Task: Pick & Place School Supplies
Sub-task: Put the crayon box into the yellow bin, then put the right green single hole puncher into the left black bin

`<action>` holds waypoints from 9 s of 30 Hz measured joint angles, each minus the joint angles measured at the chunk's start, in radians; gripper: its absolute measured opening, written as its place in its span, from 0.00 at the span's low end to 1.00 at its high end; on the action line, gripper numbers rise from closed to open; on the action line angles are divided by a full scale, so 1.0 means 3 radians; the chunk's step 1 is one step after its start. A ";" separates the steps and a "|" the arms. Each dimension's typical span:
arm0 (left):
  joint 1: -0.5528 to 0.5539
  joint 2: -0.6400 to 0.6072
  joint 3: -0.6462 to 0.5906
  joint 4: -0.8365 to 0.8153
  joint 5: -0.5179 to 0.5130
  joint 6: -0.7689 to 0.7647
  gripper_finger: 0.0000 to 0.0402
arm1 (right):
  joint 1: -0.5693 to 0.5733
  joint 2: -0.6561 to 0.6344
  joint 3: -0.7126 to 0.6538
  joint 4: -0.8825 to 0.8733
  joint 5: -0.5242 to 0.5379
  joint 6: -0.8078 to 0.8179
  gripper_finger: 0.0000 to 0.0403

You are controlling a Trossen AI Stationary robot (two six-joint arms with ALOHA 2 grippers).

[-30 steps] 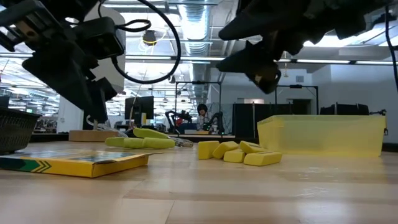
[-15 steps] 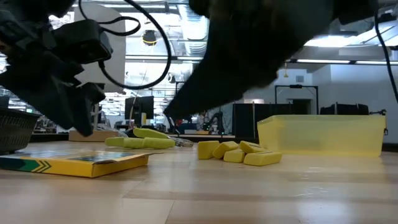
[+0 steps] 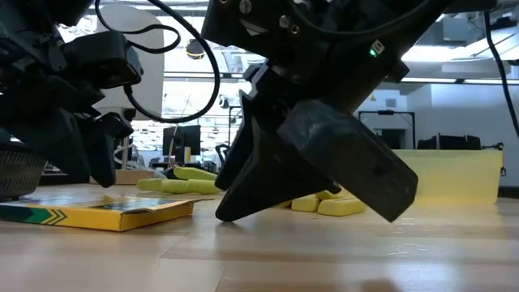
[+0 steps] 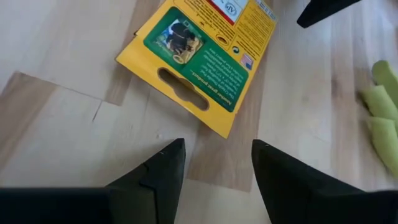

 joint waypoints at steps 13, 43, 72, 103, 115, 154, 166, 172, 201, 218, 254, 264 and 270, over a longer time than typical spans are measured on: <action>0.0003 0.0000 0.0001 0.0061 -0.0042 -0.0086 0.45 | 0.0074 0.0013 0.0047 0.0224 0.0104 -0.0322 0.44; 0.0015 -0.0001 0.0001 0.0146 -0.0096 -0.0067 0.45 | 0.0082 0.0013 0.0098 0.0217 0.0091 -0.0333 0.44; 0.0013 -0.0001 0.0000 0.0191 -0.0094 -0.0075 0.45 | -0.0132 0.0429 0.0396 0.0483 0.0052 -0.0502 0.11; 0.0018 -0.0001 0.0001 0.0256 -0.0259 0.0032 0.45 | -0.0005 -0.0829 0.0376 -0.1965 0.0805 0.0538 0.00; 0.0033 -0.0001 0.0001 0.0315 -0.0288 0.0104 0.45 | -0.0226 -0.1155 0.0381 -0.3370 0.1069 0.1320 0.00; 0.0034 -0.0001 0.0001 0.0417 -0.0278 0.0084 0.45 | -0.1027 -0.3157 -0.2249 -0.3072 0.0649 0.2255 0.00; 0.0033 -0.0001 0.0001 0.0443 -0.0332 0.0056 0.45 | -0.1031 -0.3160 -0.2075 -0.2618 0.0630 0.2021 0.32; 0.0034 -0.0001 0.0001 0.0441 -0.0334 0.0056 0.45 | -0.0921 -0.3158 -0.2028 -0.2380 0.0625 0.2014 0.47; 0.0615 0.0000 0.0000 0.0390 -0.1908 0.0782 0.49 | -0.0232 -0.1926 -0.1988 0.0576 0.0370 0.1295 0.50; 0.1655 0.0000 -0.0001 0.0333 -0.0927 0.1363 0.49 | -0.0493 -0.1478 -0.1988 0.1249 -0.0008 0.0917 0.52; 0.1703 0.0003 -0.0245 0.0500 -0.0669 0.1228 0.30 | -0.0630 -0.1481 -0.1988 0.1490 -0.0202 0.0835 0.48; 0.1778 0.0003 -0.0245 0.0536 -0.0597 0.1230 0.22 | -0.0630 -0.1481 -0.1988 0.1511 -0.0254 0.0835 0.46; 0.1821 0.0001 -0.0245 0.0544 -0.0503 0.1322 0.06 | -0.0630 -0.1482 -0.1988 0.1543 -0.0255 0.0831 0.46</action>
